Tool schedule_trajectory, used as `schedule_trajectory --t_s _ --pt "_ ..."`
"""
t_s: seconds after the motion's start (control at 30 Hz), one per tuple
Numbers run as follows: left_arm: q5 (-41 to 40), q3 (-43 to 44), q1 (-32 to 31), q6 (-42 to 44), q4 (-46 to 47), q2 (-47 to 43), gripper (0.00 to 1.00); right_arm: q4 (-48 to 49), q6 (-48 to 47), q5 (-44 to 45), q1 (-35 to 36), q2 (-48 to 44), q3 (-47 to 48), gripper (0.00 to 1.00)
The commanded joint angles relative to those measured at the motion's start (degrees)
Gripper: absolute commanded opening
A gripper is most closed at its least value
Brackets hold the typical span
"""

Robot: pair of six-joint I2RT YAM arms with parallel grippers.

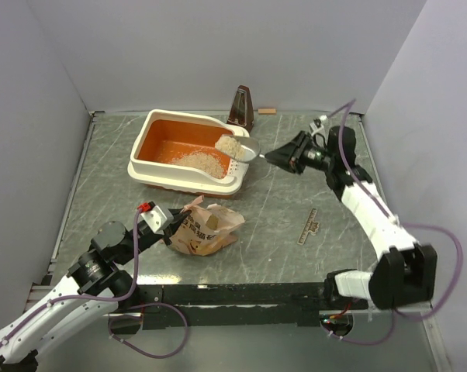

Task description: Fill the litter box with clean litter

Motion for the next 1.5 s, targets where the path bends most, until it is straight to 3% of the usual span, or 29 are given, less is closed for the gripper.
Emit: schedule_trajectory --t_s 0.0,0.17,0.37,0.6,0.73,0.97,1.2,1.47 --pt "0.1 1.27 -0.12 0.53 9.35 -0.92 0.01 4.65 -4.61 3.33 1.22 11.46 9.06 0.0" --pt "0.1 1.36 -0.21 0.44 9.18 -0.56 0.01 -4.03 -12.25 8.32 4.73 25.24 22.67 0.0" --pt "-0.42 1.36 -0.12 0.71 8.91 -0.48 0.01 -26.35 -26.14 21.5 12.38 37.82 43.32 0.0" --pt "-0.16 1.53 -0.21 0.71 8.65 0.31 0.01 -38.32 -35.45 33.19 17.3 40.92 53.89 0.0" --pt "-0.6 1.53 -0.21 0.79 8.47 0.4 0.01 -41.84 -40.91 47.13 22.39 38.29 54.78 0.0" --pt "-0.87 1.62 -0.21 0.97 8.12 0.67 0.01 -39.12 -49.88 61.5 31.63 30.12 51.61 0.0" --pt "-0.95 1.53 -0.12 1.06 8.12 0.67 0.01 -37.71 -49.01 60.99 33.57 17.12 44.59 0.0" --pt "-1.57 1.62 -0.21 0.71 8.38 0.23 0.01 -47.18 -46.2 53.96 33.74 1.56 39.05 0.0"
